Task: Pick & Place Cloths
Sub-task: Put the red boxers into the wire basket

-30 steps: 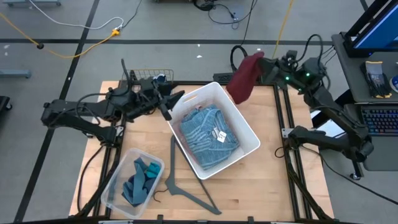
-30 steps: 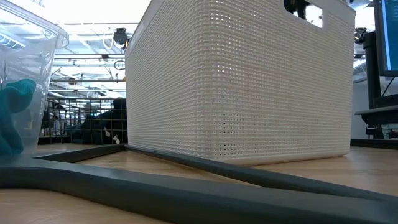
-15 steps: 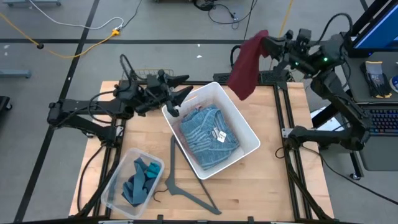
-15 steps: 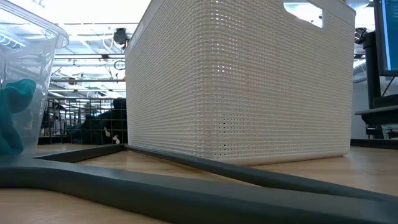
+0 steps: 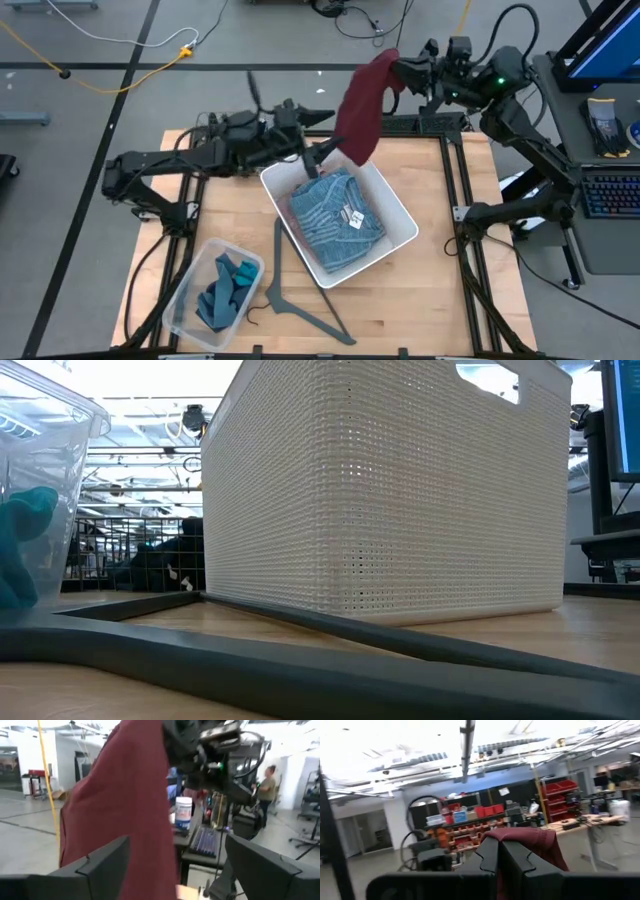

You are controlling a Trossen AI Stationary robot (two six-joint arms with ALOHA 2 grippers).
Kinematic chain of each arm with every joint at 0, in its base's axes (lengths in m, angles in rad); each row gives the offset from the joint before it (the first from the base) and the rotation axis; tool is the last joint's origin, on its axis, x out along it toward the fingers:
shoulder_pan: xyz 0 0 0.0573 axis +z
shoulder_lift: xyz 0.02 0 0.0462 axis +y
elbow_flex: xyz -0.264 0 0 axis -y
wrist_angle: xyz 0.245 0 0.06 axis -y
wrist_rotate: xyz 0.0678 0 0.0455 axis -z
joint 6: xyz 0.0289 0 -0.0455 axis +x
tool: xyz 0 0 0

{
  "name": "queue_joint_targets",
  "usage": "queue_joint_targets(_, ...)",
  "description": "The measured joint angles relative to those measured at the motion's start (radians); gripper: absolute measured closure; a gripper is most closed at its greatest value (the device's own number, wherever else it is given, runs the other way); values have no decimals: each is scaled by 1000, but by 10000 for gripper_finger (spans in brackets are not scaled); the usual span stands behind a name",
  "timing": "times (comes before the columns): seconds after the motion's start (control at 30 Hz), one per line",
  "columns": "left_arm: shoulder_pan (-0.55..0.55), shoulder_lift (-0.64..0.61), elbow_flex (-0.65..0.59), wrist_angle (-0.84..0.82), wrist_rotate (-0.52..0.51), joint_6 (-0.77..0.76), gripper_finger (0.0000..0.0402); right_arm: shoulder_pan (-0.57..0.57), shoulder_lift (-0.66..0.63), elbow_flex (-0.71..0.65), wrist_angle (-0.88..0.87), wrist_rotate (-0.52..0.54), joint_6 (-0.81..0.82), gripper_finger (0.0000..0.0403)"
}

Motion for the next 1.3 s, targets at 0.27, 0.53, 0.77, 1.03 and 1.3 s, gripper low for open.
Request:
queue_joint_targets(0.27, 37, 115, 174, -97, 25, 40, 55, 50, 29, 59, 47, -47, 2, 403)
queue_joint_targets(0.53, 54, 193, 255, -88, 46, 41, 54, 97, 40, 59, 55, -47, 0, 403)
queue_joint_targets(0.77, 57, 253, 325, -87, 70, 40, 54, 137, 88, 59, 53, -74, 9, 403)
queue_joint_targets(1.03, 60, 252, 338, -86, 70, 48, 68, 189, 113, 58, 56, -77, 15, 403)
queue_joint_targets(1.3, 66, 253, 337, -138, 71, 66, 238, 220, 121, 58, 55, -95, 8, 403)
